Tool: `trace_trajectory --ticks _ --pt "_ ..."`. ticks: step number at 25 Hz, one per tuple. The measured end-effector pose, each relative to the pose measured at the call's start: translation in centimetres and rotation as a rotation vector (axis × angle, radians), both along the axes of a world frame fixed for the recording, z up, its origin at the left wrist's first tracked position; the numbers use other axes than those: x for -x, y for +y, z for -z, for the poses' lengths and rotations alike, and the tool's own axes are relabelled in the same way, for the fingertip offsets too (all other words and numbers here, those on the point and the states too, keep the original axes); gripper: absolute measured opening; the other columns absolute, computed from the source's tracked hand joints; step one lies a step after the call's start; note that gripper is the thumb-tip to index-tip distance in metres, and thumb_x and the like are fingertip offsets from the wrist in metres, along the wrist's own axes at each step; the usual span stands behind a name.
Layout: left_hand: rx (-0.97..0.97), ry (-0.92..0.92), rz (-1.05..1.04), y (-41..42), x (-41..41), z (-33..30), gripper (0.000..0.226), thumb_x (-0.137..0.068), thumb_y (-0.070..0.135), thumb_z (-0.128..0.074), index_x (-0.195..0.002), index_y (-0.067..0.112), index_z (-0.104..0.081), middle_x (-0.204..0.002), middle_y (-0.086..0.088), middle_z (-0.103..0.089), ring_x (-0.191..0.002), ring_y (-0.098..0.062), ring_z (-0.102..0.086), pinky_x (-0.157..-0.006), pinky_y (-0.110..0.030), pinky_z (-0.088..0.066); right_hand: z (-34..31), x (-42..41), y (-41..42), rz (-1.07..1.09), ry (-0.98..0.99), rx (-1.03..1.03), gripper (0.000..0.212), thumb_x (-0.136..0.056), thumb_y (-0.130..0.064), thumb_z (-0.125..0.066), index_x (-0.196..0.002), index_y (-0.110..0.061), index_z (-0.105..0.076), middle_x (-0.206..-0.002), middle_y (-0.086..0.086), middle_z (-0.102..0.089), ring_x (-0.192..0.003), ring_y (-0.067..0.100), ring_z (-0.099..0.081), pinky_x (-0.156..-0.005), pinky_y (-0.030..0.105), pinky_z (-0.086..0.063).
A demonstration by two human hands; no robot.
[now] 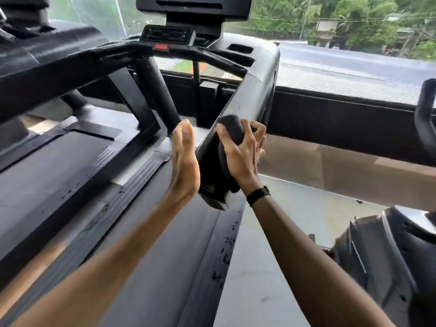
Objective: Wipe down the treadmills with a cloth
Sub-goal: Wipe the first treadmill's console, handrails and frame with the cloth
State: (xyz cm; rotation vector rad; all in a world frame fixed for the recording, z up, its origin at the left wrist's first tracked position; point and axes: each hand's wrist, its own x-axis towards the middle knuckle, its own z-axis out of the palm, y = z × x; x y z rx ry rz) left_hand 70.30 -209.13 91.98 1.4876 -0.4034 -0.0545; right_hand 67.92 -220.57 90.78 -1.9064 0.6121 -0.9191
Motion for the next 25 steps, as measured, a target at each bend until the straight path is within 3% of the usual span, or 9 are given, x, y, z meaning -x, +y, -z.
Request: trace_trajectory --ticks 4,7,10,12,13,14,17,19,25 --pt "-0.048 0.182 0.106 0.3 0.4 -0.9 0.073 -0.1 0.06 -0.008 -0.156 0.016 -0.021 -0.16 -0.007 -0.028 -0.146 -0.015 -0.028 -0.123 -0.038 -0.016 3.2 2.3 1.2 0.101 -0.156 -0.387 0.029 -0.086 -0.056 -0.064 -0.104 -0.034 -0.06 -0.117 -0.003 -0.039 -0.117 0.014 -0.04 -0.111 0.042 -0.034" --pt "-0.074 0.17 0.108 0.4 0.7 -1.3 0.073 -0.099 0.06 -0.006 -0.157 0.017 -0.018 -0.161 -0.004 -0.025 -0.147 -0.012 -0.024 -0.124 -0.036 -0.011 4.4 4.9 5.0 0.096 -0.185 -0.528 0.02 -0.085 -0.065 -0.057 -0.092 -0.048 -0.053 -0.116 -0.001 -0.04 -0.111 0.005 -0.037 -0.105 0.027 -0.036" --pt "-0.111 0.16 0.15 0.2 0.7 -1.4 0.077 -0.098 0.065 -0.005 -0.149 0.02 -0.04 -0.154 -0.001 -0.042 -0.139 -0.004 -0.039 -0.118 -0.024 -0.024 3.0 5.5 7.6 0.129 -0.115 -0.144 0.042 -0.077 -0.072 -0.05 -0.101 -0.038 -0.055 -0.118 -0.005 -0.037 -0.111 0.006 -0.034 -0.1 0.026 -0.029" --pt "-0.105 0.162 0.224 0.0 0.5 -2.0 0.088 -0.099 0.062 -0.001 -0.098 0.022 -0.08 -0.1 0.01 -0.076 -0.097 0.009 -0.065 -0.091 -0.009 -0.046 1.3 4.2 6.4 0.02 -0.027 0.232 0.044 -0.079 -0.067 -0.05 -0.105 -0.032 -0.059 -0.119 -0.004 -0.038 -0.111 0.013 -0.035 -0.097 0.032 -0.027" --pt "-0.091 0.191 0.252 -0.2 0.6 -2.8 0.093 -0.101 0.059 -0.001 -0.085 0.014 -0.081 -0.079 0.011 -0.076 -0.081 0.007 -0.068 -0.077 -0.008 -0.05 0.5 3.2 5.2 -0.057 0.011 0.344 0.044 -0.08 -0.065 -0.049 -0.105 -0.031 -0.06 -0.119 -0.003 -0.039 -0.11 0.015 -0.036 -0.095 0.032 -0.027" --pt "-0.083 0.181 0.266 -0.4 0.3 -3.0 0.089 -0.101 0.058 -0.001 -0.094 0.012 -0.077 -0.078 0.01 -0.076 -0.079 0.003 -0.071 -0.073 -0.011 -0.052 -0.3 1.9 3.6 -0.112 0.045 0.385 0.042 -0.082 -0.065 -0.05 -0.105 -0.03 -0.06 -0.119 -0.004 -0.04 -0.11 0.016 -0.037 -0.096 0.033 -0.026" --pt "-0.155 0.103 0.211 -1.2 -0.3 -2.8 0.065 -0.101 0.051 0.003 -0.133 0.026 -0.047 -0.131 0.013 -0.061 -0.115 0.013 -0.056 -0.1 -0.009 -0.041 -1.7 -1.6 -0.9 -0.074 0.073 0.195 0.041 -0.085 -0.067 -0.058 -0.102 -0.03 -0.062 -0.118 -0.008 -0.04 -0.116 0.018 -0.041 -0.105 0.04 -0.03" --pt "-0.175 0.129 0.207 -1.0 -0.5 -2.8 0.068 -0.099 0.055 0.005 -0.156 0.021 -0.009 -0.164 0.006 -0.014 -0.148 -0.001 -0.017 -0.123 -0.025 -0.01 -1.3 -2.7 -2.5 0.022 0.038 -0.006 0.04 -0.084 -0.065 -0.063 -0.101 -0.029 -0.064 -0.118 -0.009 -0.041 -0.118 0.018 -0.043 -0.108 0.046 -0.032" --pt "-0.201 0.214 0.217 -0.4 -1.2 -2.2 0.082 -0.093 0.066 0.008 -0.157 0.016 0.001 -0.166 -0.006 -0.002 -0.152 -0.016 -0.008 -0.125 -0.042 -0.002 2.8 0.3 -1.6 0.136 -0.091 -0.673 0.052 -0.092 -0.065 -0.052 -0.129 -0.029 -0.054 -0.133 0.007 -0.04 -0.13 0.028 -0.042 -0.111 0.042 -0.035"
